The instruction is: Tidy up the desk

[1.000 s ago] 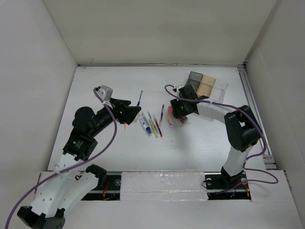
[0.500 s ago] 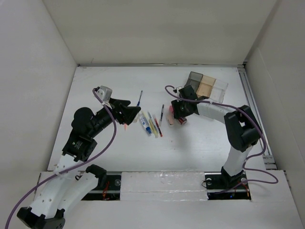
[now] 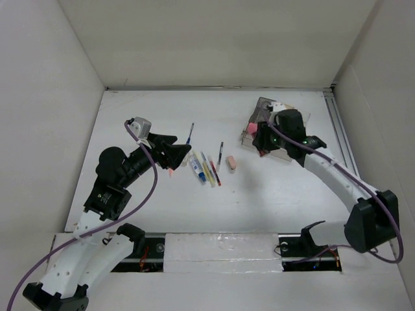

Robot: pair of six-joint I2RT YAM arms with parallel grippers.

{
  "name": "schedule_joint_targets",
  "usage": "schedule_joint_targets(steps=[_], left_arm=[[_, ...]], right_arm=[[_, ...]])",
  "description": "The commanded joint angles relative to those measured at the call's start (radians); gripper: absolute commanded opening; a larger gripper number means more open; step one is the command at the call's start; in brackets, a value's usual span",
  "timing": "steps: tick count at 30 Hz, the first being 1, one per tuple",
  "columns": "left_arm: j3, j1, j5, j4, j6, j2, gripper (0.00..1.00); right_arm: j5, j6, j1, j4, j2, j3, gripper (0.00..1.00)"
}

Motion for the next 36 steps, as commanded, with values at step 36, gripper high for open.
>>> schedule_joint_targets(steps=[36], left_arm=[[-0.016, 0.004, 0.024, 0.058, -0.003, -0.032, 0.62]], right_arm=[[-0.014, 0.57, -0.42, 0.548, 0.44, 0.204, 0.3]])
